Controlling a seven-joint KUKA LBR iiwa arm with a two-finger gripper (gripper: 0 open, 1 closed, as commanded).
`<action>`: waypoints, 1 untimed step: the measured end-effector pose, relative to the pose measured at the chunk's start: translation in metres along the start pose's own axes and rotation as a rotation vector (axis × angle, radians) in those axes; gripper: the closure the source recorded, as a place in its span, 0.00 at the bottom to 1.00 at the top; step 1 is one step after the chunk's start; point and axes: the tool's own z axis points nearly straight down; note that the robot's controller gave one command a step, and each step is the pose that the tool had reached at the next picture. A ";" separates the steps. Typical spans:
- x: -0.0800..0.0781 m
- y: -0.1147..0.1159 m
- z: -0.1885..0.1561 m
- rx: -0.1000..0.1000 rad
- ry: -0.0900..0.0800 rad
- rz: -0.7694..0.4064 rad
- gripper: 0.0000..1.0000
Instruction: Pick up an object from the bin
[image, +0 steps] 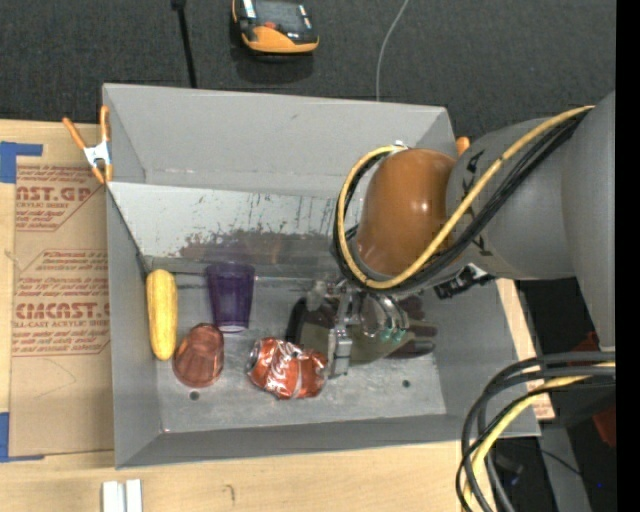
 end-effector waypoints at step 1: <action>-0.002 0.000 -0.004 0.000 -0.007 0.001 0.00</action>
Offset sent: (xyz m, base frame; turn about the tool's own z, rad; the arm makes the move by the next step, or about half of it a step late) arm -0.0008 -0.0717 -0.0636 0.2617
